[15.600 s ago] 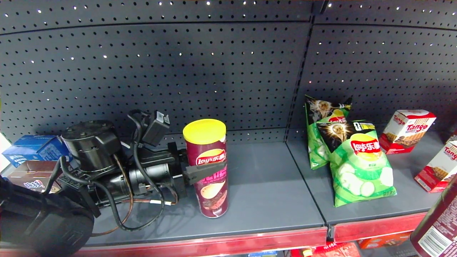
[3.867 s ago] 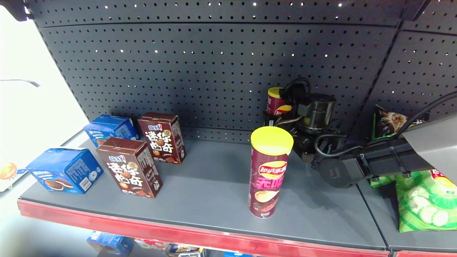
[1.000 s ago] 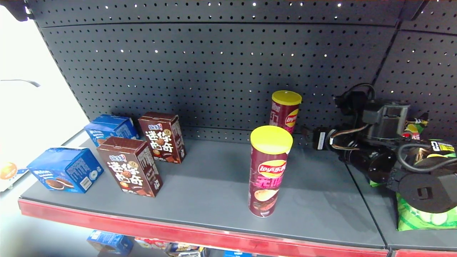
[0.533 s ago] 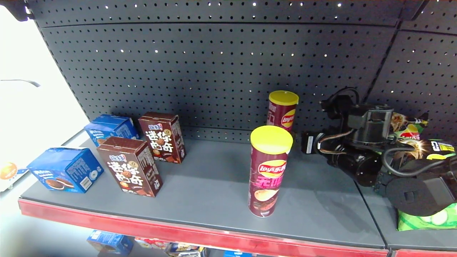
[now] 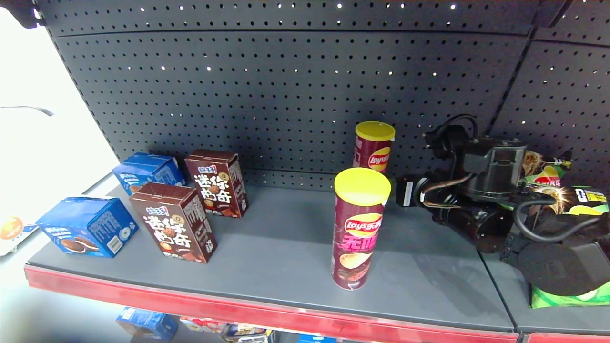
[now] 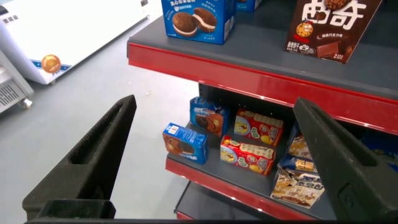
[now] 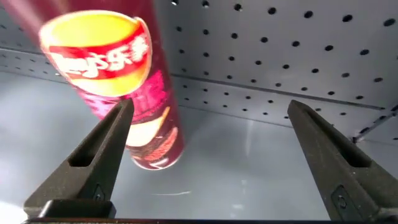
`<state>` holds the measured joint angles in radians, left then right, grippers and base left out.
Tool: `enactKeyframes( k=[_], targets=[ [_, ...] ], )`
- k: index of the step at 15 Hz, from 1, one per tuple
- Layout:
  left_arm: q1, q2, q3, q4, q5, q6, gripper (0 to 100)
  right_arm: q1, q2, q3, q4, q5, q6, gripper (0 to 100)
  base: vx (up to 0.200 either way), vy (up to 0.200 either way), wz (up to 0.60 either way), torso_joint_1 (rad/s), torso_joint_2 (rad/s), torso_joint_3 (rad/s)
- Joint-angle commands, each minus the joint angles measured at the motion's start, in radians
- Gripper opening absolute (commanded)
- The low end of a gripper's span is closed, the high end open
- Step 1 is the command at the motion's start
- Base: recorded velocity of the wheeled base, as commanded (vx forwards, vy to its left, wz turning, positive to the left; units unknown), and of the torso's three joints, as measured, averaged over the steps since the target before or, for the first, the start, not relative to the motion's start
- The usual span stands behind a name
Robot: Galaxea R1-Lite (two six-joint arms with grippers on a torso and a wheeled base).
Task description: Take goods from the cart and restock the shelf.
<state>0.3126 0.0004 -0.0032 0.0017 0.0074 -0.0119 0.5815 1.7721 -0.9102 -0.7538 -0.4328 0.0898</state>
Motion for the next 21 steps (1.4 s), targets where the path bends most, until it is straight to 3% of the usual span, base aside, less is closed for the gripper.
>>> enactKeyframes(
  k=[1,4,6,11,12,14,16,19,21],
  targets=[
    [0.000,0.000,0.000,0.000,0.000,0.000,100,-0.002,-0.034,0.021,0.007,-0.001,-0.004,100,0.000,0.000,0.00,0.000,0.00,0.000],
    [0.000,0.000,0.000,0.000,0.000,0.000,100,-0.037,-0.126,0.068,0.010,-0.014,-0.045,100,0.000,0.000,0.00,0.000,0.00,0.000],
    [0.000,0.000,0.000,0.000,0.000,0.000,100,-0.051,-0.224,0.154,0.001,-0.004,-0.113,100,0.000,0.000,0.00,0.000,0.00,0.000],
    [0.000,0.000,0.000,0.000,0.000,0.000,100,-0.061,-0.476,0.366,0.014,0.003,-0.120,100,0.000,0.000,0.00,0.000,0.00,0.000],
    [0.000,0.000,0.000,0.000,0.000,0.000,100,-0.103,-0.548,0.409,0.030,0.019,-0.122,100,0.000,0.000,0.00,0.000,0.00,0.000],
    [0.000,0.000,0.000,0.000,0.000,0.000,100,-0.269,-0.735,0.439,0.159,0.140,-0.128,100,0.000,0.000,0.00,0.000,0.00,0.000],
    [0.000,0.000,0.000,0.000,0.000,0.000,100,-0.345,-0.882,0.465,0.264,0.201,-0.128,100,0.000,0.000,0.00,0.000,0.00,0.000],
    [0.002,0.000,0.000,0.000,0.000,0.000,100,-0.397,-1.106,0.557,0.393,0.192,-0.128,100,0.000,0.000,0.00,0.000,0.00,0.000],
    [0.000,0.000,0.000,0.000,0.000,0.000,100,-0.491,-1.209,0.666,0.401,0.189,-0.122,100,0.000,0.000,0.00,0.000,0.00,0.000]
  ],
)
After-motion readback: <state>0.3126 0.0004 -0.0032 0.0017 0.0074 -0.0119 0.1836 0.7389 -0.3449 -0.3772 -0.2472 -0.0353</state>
